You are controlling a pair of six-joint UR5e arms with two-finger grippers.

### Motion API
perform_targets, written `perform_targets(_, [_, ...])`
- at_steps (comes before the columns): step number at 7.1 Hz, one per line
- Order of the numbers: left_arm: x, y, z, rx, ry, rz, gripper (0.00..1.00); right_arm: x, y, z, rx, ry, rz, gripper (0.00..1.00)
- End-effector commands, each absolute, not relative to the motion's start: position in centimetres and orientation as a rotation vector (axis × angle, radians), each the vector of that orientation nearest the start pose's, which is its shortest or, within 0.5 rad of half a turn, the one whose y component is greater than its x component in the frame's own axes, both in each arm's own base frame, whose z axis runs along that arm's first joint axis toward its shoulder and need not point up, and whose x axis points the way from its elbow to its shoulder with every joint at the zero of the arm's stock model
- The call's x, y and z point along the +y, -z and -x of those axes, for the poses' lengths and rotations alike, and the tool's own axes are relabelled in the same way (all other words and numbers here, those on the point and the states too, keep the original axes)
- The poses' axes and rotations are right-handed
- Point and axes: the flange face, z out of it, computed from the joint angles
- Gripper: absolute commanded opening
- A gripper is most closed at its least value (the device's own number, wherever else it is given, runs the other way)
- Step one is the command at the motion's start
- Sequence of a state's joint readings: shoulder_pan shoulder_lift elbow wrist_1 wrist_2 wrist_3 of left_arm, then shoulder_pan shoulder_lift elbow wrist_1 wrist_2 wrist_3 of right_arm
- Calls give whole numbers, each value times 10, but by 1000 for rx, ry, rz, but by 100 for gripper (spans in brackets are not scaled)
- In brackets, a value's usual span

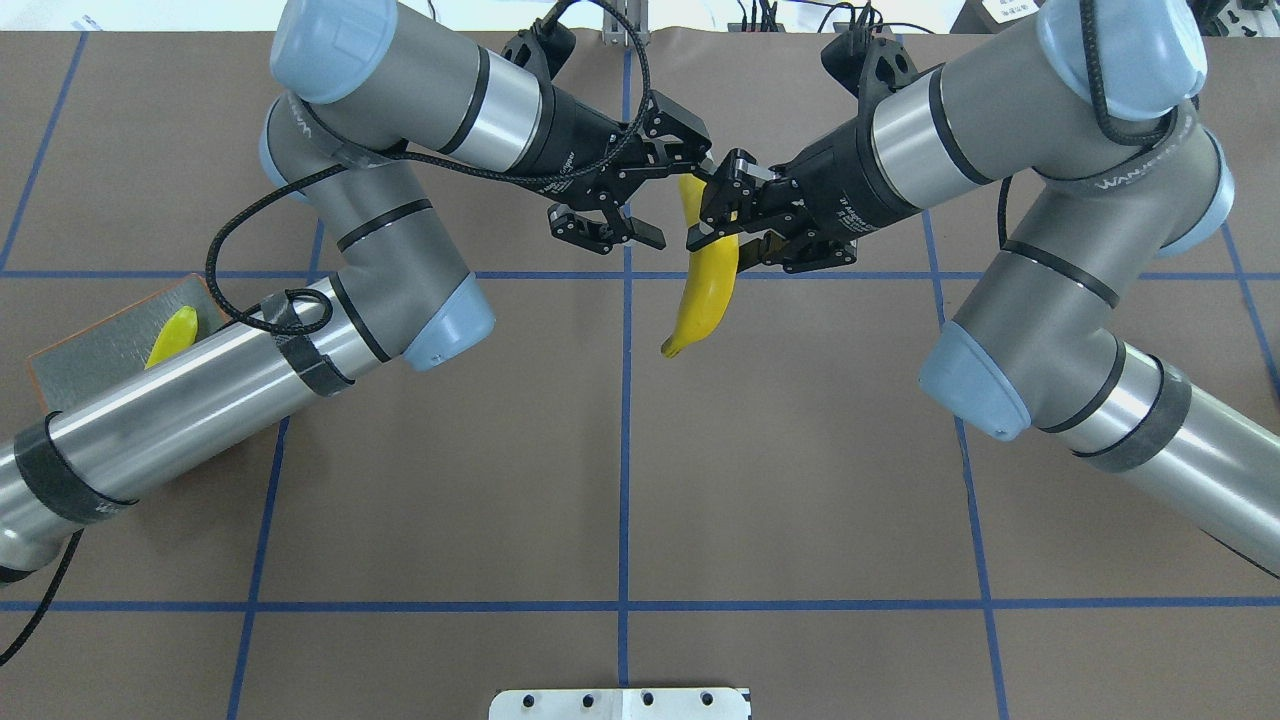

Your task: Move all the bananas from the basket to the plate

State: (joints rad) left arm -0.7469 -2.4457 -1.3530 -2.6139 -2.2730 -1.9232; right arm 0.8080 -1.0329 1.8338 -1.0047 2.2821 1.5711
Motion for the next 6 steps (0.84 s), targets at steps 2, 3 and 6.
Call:
perform_targets(2, [-522,-81,-470,1671,246,211,65,-469,-163,354,-1432,-177,19,0])
perform_targets(3, [-521,-80,-470,1672,245,210,10,-470,-165,354,-1430,-177,17,0])
perform_targets(6, [-518,-79,-472,1675,238,211,0,-469,-164,349,-1460,-167,-15,100])
